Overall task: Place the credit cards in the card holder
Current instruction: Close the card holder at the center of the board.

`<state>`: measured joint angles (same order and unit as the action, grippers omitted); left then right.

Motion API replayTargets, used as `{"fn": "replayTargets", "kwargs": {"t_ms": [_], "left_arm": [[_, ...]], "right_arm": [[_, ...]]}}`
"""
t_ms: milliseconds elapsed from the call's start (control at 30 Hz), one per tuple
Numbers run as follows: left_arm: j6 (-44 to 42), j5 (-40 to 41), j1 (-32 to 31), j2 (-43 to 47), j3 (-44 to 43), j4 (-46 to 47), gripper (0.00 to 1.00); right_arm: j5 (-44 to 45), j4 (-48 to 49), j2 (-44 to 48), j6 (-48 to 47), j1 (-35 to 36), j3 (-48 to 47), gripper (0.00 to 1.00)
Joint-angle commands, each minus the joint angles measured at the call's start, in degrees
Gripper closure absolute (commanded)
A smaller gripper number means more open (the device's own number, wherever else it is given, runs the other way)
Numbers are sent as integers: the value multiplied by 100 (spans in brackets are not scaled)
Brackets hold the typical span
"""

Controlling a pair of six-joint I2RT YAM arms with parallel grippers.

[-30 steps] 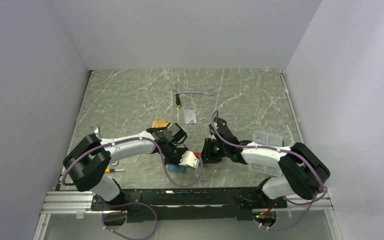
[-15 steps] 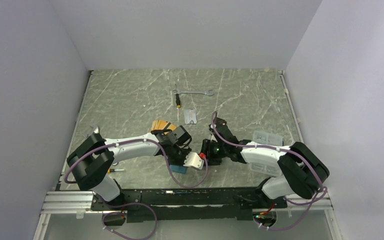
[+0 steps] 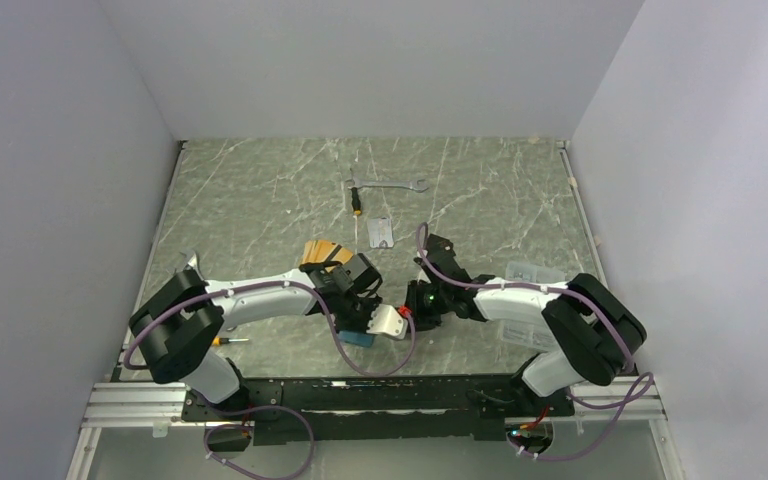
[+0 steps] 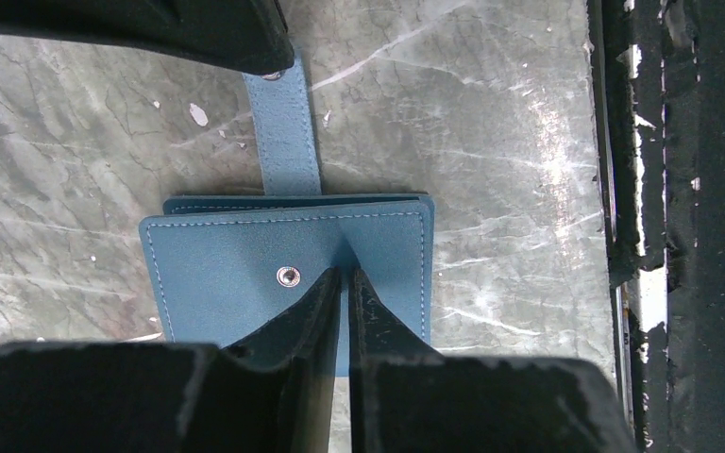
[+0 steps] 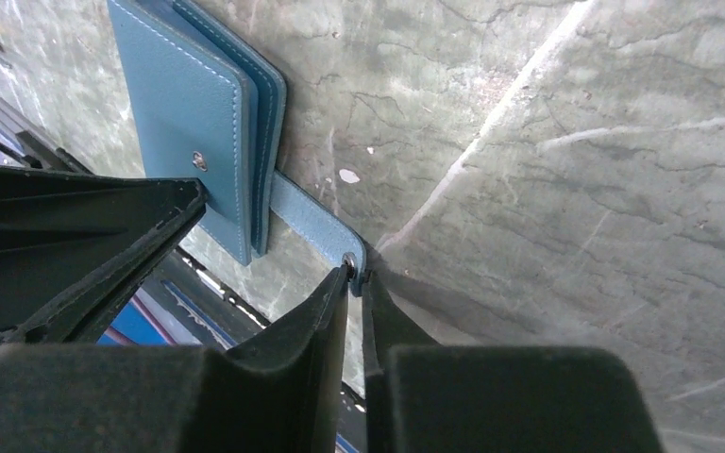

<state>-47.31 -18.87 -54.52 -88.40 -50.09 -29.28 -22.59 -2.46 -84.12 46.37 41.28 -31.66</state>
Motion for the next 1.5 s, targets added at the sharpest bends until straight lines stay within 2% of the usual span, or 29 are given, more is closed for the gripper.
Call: {"fn": "replayTargets", "kwargs": {"t_ms": [0,67,267,467,567,733,933,1233,1467], "left_arm": [[-3,34,-32,-2,89,2,86],[39,-78,-33,15,-35,-76,85],[48,-149,85,57,-443,-458,80],[-117,-569,779,332,-765,-815,74],[-286,-548,885,516,-710,-856,72],[-387,-725,858,568,-255,-739,71],[-320,-643,479,556,152,-379,72],[-208,-396,210,321,202,-53,73],[-212,-67,163,205,322,139,75]], "right_arm": [[-107,126,-60,-31,-14,-160,93],[-97,140,-52,-41,-12,-164,100],[52,13,123,-205,-49,-344,100],[339,-619,112,-752,-186,-891,100],[219,-596,-8,-830,-285,-979,100],[149,-475,-149,-774,-295,-865,100],[141,-382,-152,-708,-296,-733,100],[165,-487,-110,-718,-305,-767,100],[-179,-228,23,-615,-390,-705,100]]}}
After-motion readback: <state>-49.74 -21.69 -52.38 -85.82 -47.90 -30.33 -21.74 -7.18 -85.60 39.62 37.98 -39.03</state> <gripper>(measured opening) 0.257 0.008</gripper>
